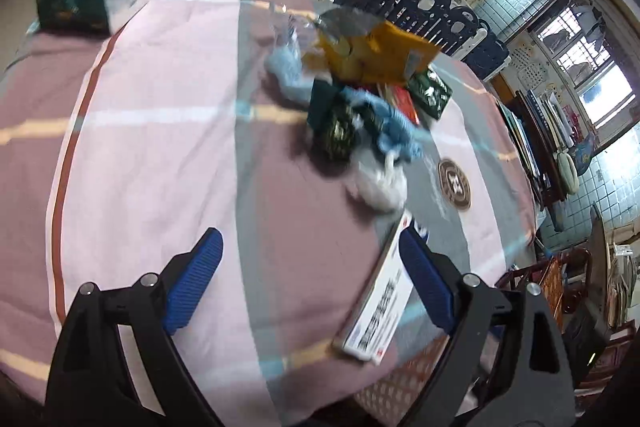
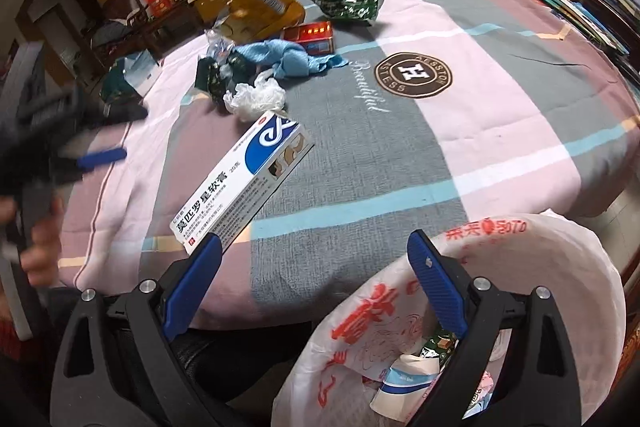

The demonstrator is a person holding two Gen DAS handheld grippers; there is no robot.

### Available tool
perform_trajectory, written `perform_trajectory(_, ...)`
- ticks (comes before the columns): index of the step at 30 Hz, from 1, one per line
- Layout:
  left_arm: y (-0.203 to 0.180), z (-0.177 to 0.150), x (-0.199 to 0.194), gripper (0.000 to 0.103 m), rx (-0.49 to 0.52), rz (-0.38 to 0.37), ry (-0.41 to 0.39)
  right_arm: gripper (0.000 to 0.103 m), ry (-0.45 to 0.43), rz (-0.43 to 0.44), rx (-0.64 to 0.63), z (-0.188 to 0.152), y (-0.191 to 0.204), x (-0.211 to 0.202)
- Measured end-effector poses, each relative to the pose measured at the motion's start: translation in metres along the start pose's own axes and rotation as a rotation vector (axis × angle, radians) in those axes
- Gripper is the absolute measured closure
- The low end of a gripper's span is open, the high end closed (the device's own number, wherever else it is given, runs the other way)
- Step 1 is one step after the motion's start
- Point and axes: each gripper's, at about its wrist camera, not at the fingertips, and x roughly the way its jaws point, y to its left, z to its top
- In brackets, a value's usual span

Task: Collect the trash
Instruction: 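Reach to the dark green snack bag and grasp it with the left tool, then grasp the white ointment box with the right tool while the left tool holds the green bag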

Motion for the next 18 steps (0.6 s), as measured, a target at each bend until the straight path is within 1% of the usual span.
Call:
perform_trajectory(2, -0.013, 0.017, 0.011, 0.011, 0.049, 0.022, 0.018, 0.011, 0.014, 0.010, 0.012, -0.002, 0.001, 0.004)
perform_trajectory(3, -0.022, 0.026, 0.019, 0.007, 0.076, 0.043, 0.021, 0.011, 0.022, 0.015, 0.018, -0.003, 0.001, 0.005)
perform_trajectory(5, -0.041, 0.045, 0.041, 0.005, 0.145, 0.091, 0.009, 0.011, 0.032, 0.011, 0.022, -0.005, 0.001, 0.007)
perform_trajectory(6, -0.044, 0.053, 0.051, 0.005, 0.156, 0.122, 0.008, 0.011, 0.036, 0.011, 0.023, -0.007, 0.001, 0.007)
perform_trajectory(7, -0.043, 0.062, 0.064, 0.005, 0.139, 0.156, 0.014, 0.011, 0.040, 0.013, 0.022, -0.008, 0.002, 0.006)
perform_trajectory(8, -0.037, 0.068, 0.075, 0.011, 0.097, 0.168, 0.027, 0.011, 0.040, 0.016, 0.020, -0.009, 0.002, 0.005)
perform_trajectory(9, -0.028, 0.071, 0.082, 0.042, 0.056, 0.150, 0.041, 0.011, 0.038, 0.020, 0.013, -0.009, 0.004, 0.004)
perform_trajectory(10, -0.017, 0.072, 0.086, 0.049, -0.004, 0.069, 0.071, 0.011, 0.034, 0.024, 0.000, -0.009, 0.006, 0.003)
perform_trajectory(11, -0.010, 0.070, 0.083, 0.051, -0.034, 0.044, 0.062, 0.011, 0.029, 0.025, -0.013, -0.009, 0.009, 0.002)
perform_trajectory(12, -0.007, 0.067, 0.078, 0.052, -0.033, 0.053, 0.051, 0.011, 0.023, 0.028, -0.025, -0.009, 0.011, 0.001)
perform_trajectory(13, -0.005, 0.060, 0.070, 0.053, -0.004, 0.082, 0.051, 0.011, 0.018, 0.031, -0.035, -0.009, 0.014, 0.001)
perform_trajectory(15, 0.001, 0.042, 0.056, 0.053, 0.038, 0.105, 0.064, 0.011, 0.022, 0.041, -0.037, -0.009, 0.016, 0.004)
perform_trajectory(16, 0.008, 0.030, 0.046, 0.053, 0.045, 0.106, 0.069, 0.011, 0.026, 0.050, -0.032, -0.009, 0.017, 0.006)
perform_trajectory(18, 0.026, 0.011, 0.028, 0.053, 0.015, 0.102, 0.057, 0.011, 0.036, 0.072, -0.022, -0.008, 0.021, 0.011)
